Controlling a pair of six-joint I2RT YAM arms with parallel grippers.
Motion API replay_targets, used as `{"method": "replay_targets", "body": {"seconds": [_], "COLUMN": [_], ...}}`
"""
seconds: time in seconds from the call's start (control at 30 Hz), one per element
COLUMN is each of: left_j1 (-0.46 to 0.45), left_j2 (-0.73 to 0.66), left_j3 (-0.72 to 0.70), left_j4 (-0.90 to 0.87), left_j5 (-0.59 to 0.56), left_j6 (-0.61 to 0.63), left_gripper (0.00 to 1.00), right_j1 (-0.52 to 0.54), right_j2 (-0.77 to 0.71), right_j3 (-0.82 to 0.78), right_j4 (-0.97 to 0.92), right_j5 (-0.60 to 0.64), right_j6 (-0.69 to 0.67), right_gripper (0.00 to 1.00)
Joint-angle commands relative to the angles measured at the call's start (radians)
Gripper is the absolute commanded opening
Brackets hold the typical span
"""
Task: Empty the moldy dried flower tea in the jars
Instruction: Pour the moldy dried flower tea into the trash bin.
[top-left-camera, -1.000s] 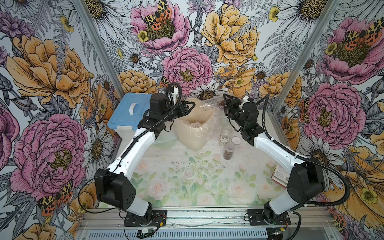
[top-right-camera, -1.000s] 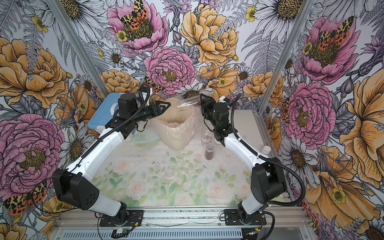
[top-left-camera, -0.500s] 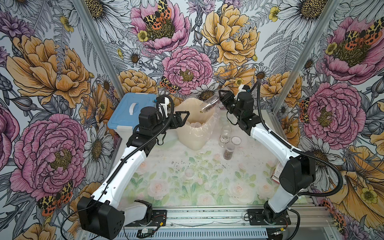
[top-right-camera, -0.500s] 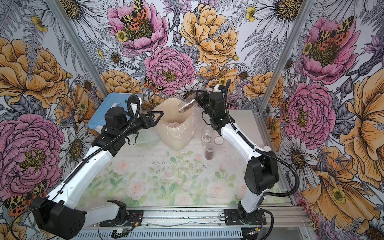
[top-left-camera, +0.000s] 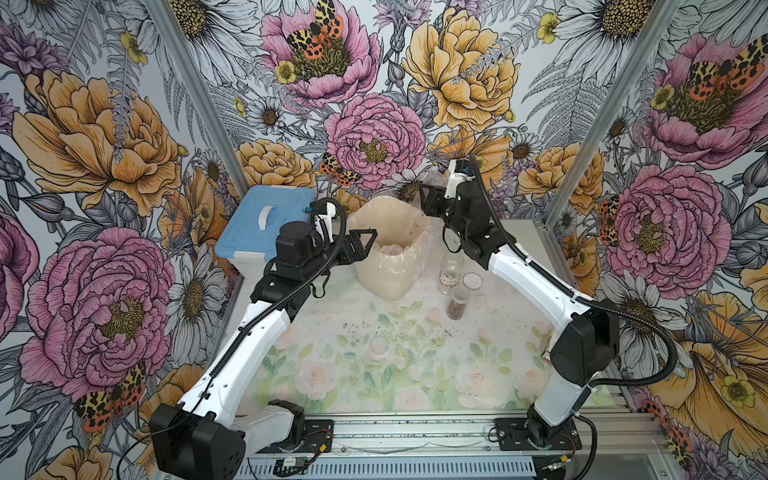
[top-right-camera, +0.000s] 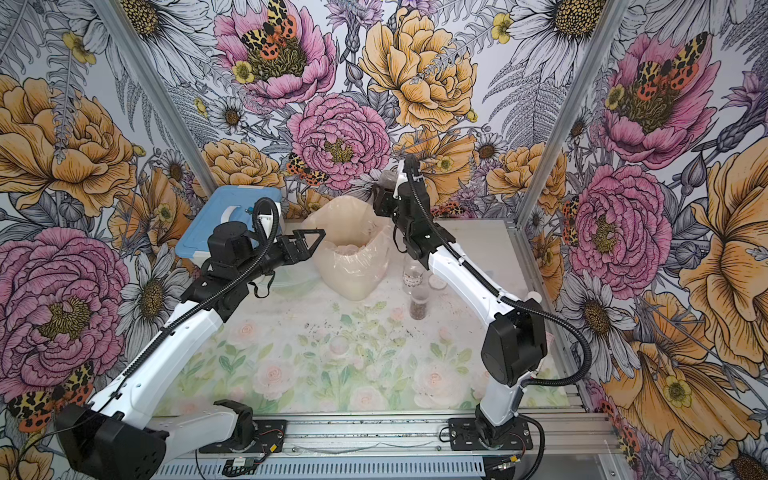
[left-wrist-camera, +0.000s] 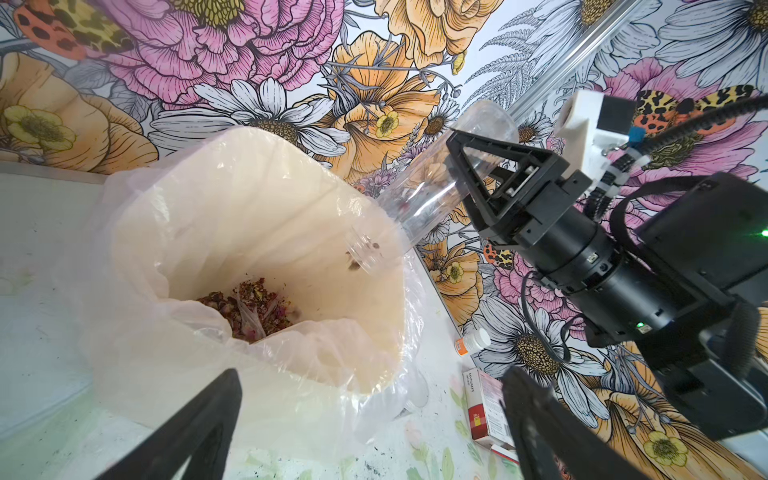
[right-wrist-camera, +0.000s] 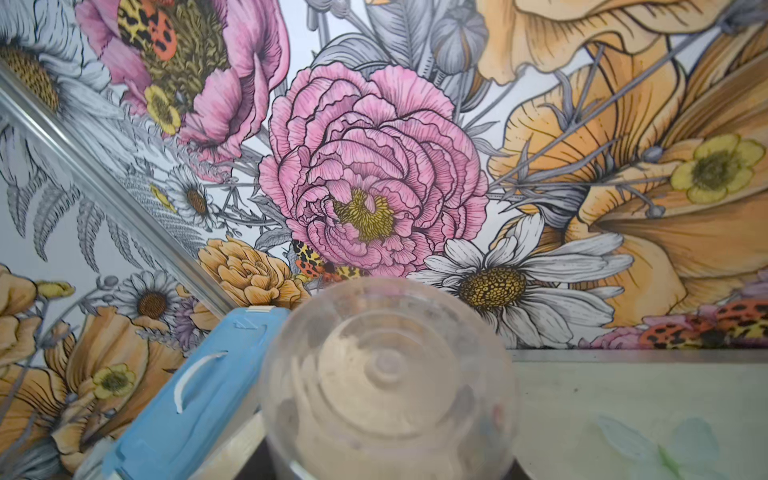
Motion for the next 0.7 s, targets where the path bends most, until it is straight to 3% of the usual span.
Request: {"method": "replay_targets", "body": {"seconds": [0.0,0.23,0.37,0.5,0.57,0.67], "left_j1": [0.011,0.012,0.011,0.011,0.012,0.012], "left_j2": [-0.018,-0.023,-0.023,-0.019,-0.016,-0.017], "left_j3": [-0.018,-0.027,-0.031,-0.034,-0.033,-0.034], "left_j4": [0.023,0.03,0.034,0.042,0.044,0.045], "left_j5": [-0.031,-0.042,-0.044,-0.04,-0.039,-0.039], "left_j6": [0.017,0.017,0.016,0.012,0.011,0.01], "left_gripper": [0.98,0.99,0.99,0.99,0.99,0.99], "right_j1": [0.053,0.123,0.103,0.06,0.088,0.158], "right_j2": [0.031,0.063,0.044,0.026,0.041,0.078], "right_j3": [0.044,0.073,0.076,0.075,0.093,0.12], "right_j4": [-0.006,-0.007,-0.007,-0.007,-0.011,-0.027], "right_j5": [0.081,0.194,0.219,0.097,0.096,0.198], "right_j6": [-0.276,-0.515,-0.419,-0.213,-0.267,-0.438], "right_gripper": [0.25,0.23,0.21,0.19,0.18,0.18]}}
